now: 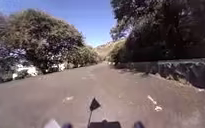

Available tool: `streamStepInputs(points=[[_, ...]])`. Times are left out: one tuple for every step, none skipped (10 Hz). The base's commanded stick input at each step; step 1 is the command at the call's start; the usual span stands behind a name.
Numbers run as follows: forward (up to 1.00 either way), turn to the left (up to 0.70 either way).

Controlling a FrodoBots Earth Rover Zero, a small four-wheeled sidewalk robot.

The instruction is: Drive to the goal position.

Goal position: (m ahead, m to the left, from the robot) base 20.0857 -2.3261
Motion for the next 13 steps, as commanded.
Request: streamStepInputs(points=[[0.50, -0.50], [0.50, 0.00], [0.50, 0.00], [0.50, 0.00], [0.50, 0.00], [0.50, 0.00], [0.50, 0.00], [0.50, 0.00], [0.50, 0.00], [0.50, 0.00], [0.50, 0.00], [0.50, 0.00], [0.50, 0.00]])
